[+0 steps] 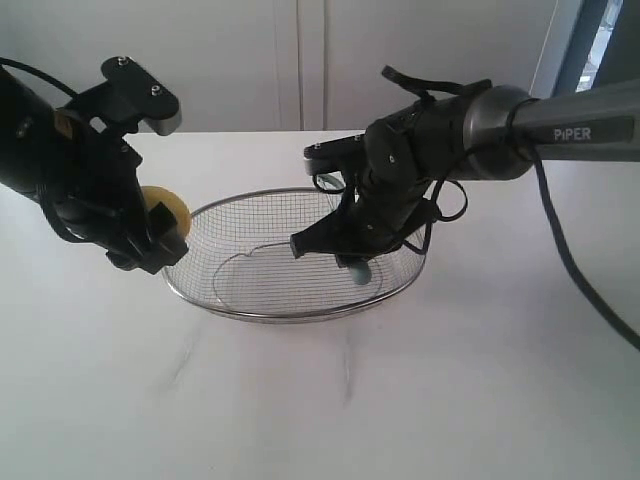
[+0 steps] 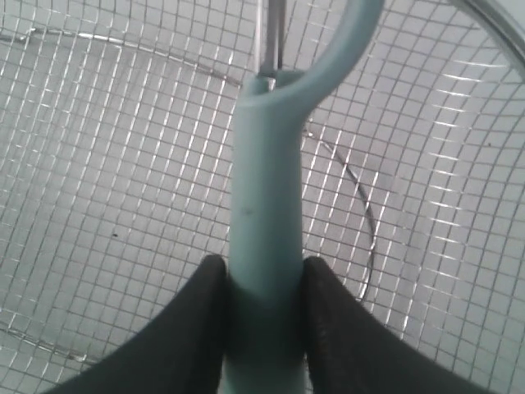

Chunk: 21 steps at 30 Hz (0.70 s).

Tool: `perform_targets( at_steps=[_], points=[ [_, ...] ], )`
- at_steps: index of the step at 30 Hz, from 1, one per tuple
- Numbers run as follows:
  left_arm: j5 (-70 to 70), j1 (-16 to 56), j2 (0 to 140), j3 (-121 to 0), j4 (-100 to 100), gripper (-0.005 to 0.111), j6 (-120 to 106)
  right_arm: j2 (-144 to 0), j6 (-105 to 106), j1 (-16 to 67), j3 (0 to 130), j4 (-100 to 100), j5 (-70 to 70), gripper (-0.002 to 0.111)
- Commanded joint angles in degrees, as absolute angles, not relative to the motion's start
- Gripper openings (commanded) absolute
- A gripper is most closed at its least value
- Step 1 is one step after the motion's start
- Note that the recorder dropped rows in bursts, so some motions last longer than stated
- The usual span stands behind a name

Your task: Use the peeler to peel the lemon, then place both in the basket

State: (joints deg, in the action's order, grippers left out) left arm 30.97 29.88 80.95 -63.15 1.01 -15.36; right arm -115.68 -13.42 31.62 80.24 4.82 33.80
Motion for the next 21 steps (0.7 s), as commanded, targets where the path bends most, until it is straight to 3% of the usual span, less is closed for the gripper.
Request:
perform_targets(
  at_steps=[1,21],
  points=[
    [31.4,30.0,80.7,-63.4,0.5,0.0,-15.3,-115.5,-14.1,31.2,80.6,4.6,34.0,0.0],
    [31.4,30.0,80.7,-63.4,0.5,0.0,-15.3,-115.5,-6.4,31.2,80.6,4.4,37.9,0.0]
  ],
)
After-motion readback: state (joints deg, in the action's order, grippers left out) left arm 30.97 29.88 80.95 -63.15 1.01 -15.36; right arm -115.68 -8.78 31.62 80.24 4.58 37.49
